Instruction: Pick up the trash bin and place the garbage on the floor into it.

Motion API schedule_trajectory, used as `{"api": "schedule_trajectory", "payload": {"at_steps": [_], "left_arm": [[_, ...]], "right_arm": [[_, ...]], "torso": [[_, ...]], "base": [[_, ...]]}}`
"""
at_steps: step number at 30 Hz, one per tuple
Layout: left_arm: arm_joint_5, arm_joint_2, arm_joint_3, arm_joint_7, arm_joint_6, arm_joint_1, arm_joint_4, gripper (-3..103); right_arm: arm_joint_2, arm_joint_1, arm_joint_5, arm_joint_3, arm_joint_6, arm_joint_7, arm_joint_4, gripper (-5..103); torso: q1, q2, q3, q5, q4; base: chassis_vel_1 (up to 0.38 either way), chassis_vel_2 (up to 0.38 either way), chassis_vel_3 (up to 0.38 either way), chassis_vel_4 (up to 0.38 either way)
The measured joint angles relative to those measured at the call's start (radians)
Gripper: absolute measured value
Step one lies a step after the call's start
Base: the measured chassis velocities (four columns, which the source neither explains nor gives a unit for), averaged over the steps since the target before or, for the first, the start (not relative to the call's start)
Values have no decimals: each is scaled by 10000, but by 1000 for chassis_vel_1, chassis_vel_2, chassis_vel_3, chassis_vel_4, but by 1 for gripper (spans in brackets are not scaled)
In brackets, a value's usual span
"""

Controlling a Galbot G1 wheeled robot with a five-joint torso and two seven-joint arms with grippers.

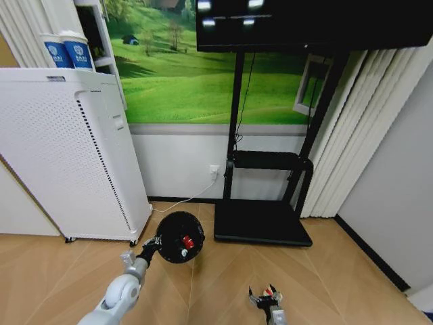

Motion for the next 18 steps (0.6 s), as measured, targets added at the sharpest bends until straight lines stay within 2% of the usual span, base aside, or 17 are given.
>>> {"api": "schedule_trajectory", "payload": {"at_steps": [10,12,14,18], "left_arm": [[-141,0,112,-22,-2,-90,-177,3],[-147,7,109,-22,-2,-93,-177,3],[-162,29,93,-20,-3,-77,-176,3],[-156,22,93,-6,-11,-58,-163,3]], "right_arm": [[144,712,-512,22,144,159,-1493,100],[149,737,-529,34,120,186,-1574,98],[120,726,-466,91,-224,374,-1670,88],[37,688,-499,126,-352,461,-1848,83]], "torso": [[0,0,0,0,0],[0,0,0,1,0],[0,0,0,2,1],[0,0,0,1,1]], "base": [[0,0,0,0],[0,0,0,0],[0,0,0,0],[0,0,0,0]]}}
